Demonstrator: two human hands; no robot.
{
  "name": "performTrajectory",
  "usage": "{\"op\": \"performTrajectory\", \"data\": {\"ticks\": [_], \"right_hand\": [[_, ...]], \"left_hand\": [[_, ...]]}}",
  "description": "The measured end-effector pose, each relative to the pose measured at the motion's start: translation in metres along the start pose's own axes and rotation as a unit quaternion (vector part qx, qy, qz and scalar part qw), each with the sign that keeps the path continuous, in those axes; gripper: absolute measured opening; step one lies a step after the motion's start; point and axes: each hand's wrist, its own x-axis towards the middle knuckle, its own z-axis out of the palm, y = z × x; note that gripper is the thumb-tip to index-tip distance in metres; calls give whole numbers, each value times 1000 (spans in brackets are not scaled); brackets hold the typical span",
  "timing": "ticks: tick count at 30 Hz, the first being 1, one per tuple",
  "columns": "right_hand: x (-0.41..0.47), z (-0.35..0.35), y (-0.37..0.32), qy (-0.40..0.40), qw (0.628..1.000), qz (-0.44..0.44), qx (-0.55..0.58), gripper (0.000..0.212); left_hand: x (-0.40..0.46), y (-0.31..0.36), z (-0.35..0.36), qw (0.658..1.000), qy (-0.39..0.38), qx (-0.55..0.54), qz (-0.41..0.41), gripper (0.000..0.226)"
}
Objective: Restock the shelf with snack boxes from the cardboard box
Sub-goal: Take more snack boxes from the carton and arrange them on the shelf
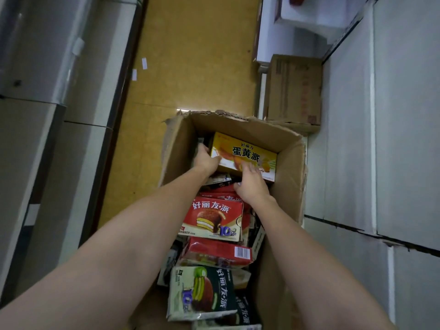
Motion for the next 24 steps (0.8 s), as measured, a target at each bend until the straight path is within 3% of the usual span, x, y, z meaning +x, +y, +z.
{"op": "performTrajectory", "data": {"ticks": [2, 4, 9, 12, 18, 24], "right_hand": [[-7, -4, -6, 0, 1000, 1, -2, 81], [-14, -10, -13, 22, 1000, -3, -10, 81], [-33, -32, -35, 85, 995, -29, -46, 82], [-46, -42, -56, 97, 993, -44, -48, 92], [-86, -60, -102, 112, 983, -47, -138, 87], [-151, -72, -162, 147, 972, -93, -159, 87]], "left_hand": [[-9, 4, -10, 1000, -8, -21, 3, 46], [-19, 13, -23, 999, -32, -30, 13, 65], [-50, 37, -59, 997, -58, 16, 52, 91], [-71, 48, -82, 997, -39, 22, 62, 89], [-129, 50, -133, 993, -46, 97, 43, 72], [-185, 21, -181, 986, 68, 105, 113, 71]]}}
